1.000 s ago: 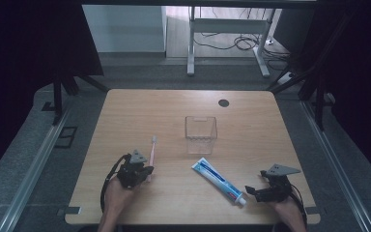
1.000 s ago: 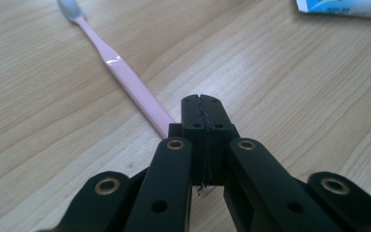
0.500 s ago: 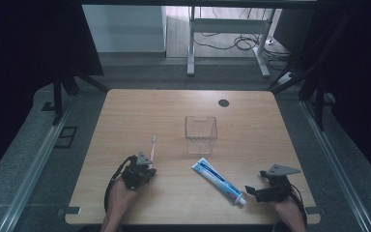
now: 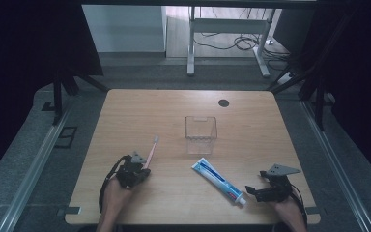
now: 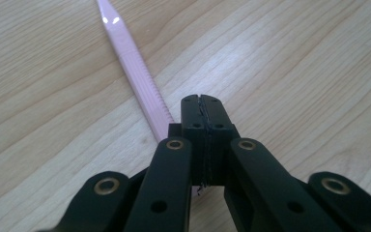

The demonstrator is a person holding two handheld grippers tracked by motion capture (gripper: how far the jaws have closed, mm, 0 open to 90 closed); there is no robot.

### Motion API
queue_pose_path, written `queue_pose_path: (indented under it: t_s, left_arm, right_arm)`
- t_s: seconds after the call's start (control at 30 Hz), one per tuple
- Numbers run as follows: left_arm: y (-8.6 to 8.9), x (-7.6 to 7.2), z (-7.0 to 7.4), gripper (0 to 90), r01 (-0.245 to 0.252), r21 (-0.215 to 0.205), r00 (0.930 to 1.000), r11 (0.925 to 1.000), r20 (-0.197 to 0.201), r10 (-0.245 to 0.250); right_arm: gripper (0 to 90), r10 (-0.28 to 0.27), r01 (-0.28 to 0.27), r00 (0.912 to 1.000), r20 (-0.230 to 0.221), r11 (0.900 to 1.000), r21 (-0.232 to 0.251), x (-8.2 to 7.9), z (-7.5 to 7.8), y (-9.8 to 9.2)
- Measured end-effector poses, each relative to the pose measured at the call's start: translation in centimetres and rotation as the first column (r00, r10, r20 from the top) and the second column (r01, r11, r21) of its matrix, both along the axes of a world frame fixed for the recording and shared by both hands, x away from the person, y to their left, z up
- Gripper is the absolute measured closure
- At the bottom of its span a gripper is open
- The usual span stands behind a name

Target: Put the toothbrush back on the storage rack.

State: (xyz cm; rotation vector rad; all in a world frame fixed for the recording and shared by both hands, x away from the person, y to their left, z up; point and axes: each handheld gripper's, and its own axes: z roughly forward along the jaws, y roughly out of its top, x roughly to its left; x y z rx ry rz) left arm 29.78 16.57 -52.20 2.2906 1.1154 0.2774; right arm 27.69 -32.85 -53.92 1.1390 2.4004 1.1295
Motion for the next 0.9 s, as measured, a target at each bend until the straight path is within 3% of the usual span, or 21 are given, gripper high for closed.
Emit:
queue_pose_path:
  t_s: [0.7,0.9]
  left_arm:
    - [3.6,0.3,0.0,89.3,-0.096,-0.013,0.9953,0.9953,-0.004,0.096]
    - [3.7,0.1,0.1,88.5,-0.092,-0.015,0.9957,0.9956,0.003,0.092]
  right_arm:
    - [9.4,0.007,-0.007,0.9999,-0.012,1.0,0.01,0.0,-0.1,0.1]
    - [9.7,0.009,-0.009,0.9999,-0.012,1.0,0.01,0.0,-0.1,0.0]
